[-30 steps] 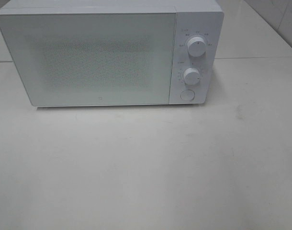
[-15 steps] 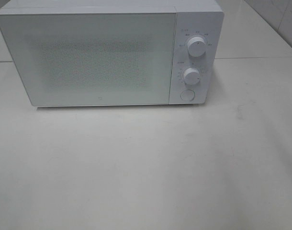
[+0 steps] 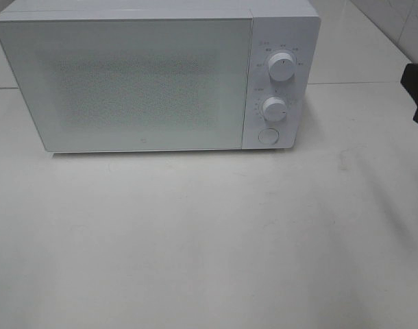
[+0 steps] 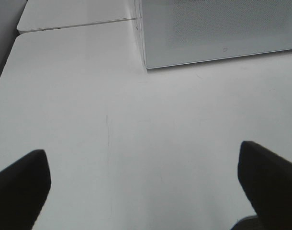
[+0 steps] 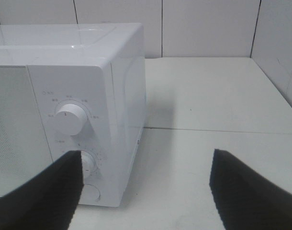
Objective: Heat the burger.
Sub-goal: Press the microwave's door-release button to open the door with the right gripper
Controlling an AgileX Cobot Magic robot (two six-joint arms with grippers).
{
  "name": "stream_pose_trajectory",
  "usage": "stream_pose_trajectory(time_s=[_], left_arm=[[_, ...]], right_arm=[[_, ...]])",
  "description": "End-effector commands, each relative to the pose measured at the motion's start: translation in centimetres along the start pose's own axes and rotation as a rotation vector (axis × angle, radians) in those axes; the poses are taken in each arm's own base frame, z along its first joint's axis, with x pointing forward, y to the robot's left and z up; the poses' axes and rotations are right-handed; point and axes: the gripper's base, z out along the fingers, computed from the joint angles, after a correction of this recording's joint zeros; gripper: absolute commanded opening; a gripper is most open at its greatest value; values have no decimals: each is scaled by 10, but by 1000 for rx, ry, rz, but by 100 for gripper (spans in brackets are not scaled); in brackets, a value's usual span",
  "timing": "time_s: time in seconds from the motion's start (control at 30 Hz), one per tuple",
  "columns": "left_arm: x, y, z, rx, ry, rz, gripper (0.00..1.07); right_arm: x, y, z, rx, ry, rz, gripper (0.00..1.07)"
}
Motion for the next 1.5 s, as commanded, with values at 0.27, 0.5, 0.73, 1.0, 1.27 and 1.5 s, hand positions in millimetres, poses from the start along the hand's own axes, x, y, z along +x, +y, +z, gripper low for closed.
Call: stream_pose_trajectory(time_s=[0.27,0.5,0.73,1.0,1.27,1.5], left_arm=[[1,0,-2,-3,-30,-4,100],[1,0,-2,-3,-30,-4,100],[1,0,-2,-3,-30,-4,100],[1,0,-2,-3,-30,-4,100],[1,0,-2,-3,-30,-4,100],[1,0,-2,-3,-30,-4,100]], right_arm=[[30,-6,23,72,22,11,75],[57,15,43,88,46,-34,75],[78,40,49,118,22,-57,75],[92,69,61,77,40,-79,75],[97,78,65,93,54,-70,75],[98,78,65,96,59,9,74]])
